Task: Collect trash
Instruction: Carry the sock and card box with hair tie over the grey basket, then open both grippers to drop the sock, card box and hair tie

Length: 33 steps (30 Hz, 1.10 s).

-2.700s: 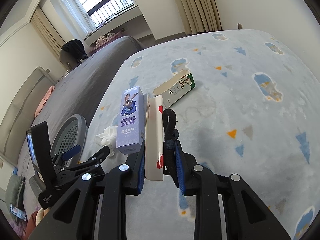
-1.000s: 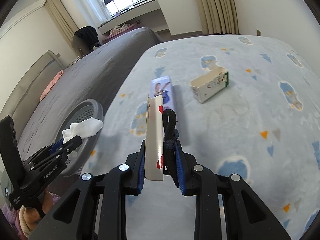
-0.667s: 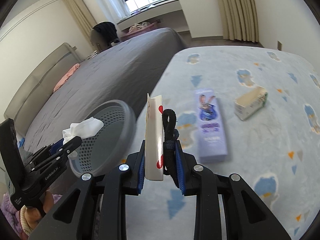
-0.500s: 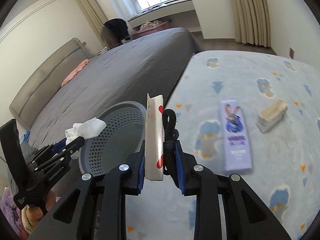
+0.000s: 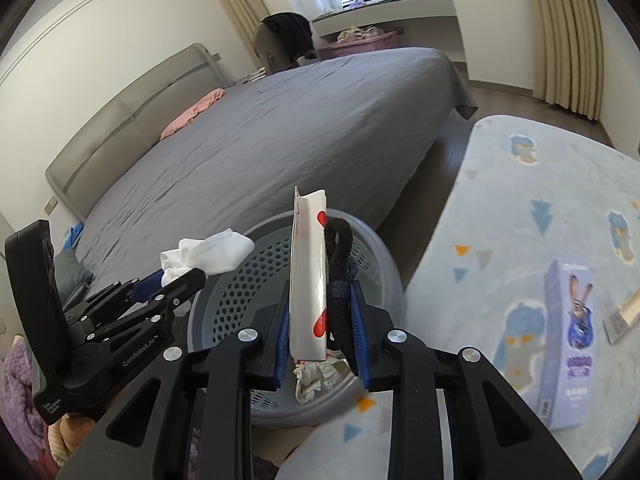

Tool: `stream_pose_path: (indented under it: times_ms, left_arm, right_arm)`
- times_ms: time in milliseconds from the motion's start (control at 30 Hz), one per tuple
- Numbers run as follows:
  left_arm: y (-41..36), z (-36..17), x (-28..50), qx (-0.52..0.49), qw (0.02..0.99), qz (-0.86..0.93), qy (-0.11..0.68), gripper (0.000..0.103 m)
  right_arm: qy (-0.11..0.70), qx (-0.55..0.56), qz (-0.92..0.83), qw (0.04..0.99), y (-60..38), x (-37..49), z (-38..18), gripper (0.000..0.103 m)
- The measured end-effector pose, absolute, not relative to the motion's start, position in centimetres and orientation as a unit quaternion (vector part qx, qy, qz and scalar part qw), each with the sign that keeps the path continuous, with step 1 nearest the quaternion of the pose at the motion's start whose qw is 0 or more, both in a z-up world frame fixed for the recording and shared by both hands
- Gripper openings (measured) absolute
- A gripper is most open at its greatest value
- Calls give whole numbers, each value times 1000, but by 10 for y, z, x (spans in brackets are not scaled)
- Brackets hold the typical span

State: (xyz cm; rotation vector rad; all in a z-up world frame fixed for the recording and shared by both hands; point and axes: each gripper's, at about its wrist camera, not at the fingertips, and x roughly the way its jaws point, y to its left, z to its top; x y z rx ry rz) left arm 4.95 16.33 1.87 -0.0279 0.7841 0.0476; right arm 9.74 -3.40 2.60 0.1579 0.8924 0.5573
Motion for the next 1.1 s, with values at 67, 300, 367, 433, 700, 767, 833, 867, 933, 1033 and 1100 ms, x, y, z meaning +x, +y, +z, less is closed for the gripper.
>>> stream_pose_path:
  times_ms: [67,300,367,433,700,767,833,867,933,1033,1100]
  left_arm:
    - [164,11,54,-19,919,26,393,32]
    - [165,-5,60,-22,908,33,416,33]
    - [166,-6,61,-25,907,36,419,34]
    - [167,-6,60,-25,907,39,418,34]
    - [165,-1,57,-21,913,50,405,59]
    - [167,-1,57,-22,911,54,407,59]
    - [169,-1,58,-24,911,56,408,60]
    - [170,-1,57,-24,911,58,408,62]
    - [171,-1,58,-24,911,62,407,65]
    - [172,-1,57,-24,911,65,406,68]
    - [172,-1,56,-24,911,66,406,68]
  right_arm:
    - [434,69,275,855,-26,102,18,26]
    - [455,58,293,839,-11,110,-1,26]
    - [457,60,296,836,-11,111,-4,26]
    - [459,61,300,834,-10,111,-5,26]
    - [452,59,301,837,-12,111,-5,34]
    - [453,56,298,838,-11,111,-4,36]
    - [452,55,296,840,-11,110,-5,37]
    - [452,54,295,840,-11,109,-5,37]
    - [451,52,294,841,-10,108,-5,37]
    - [450,49,293,842,-9,107,-5,37]
    - [450,47,292,843,-9,107,-6,37]
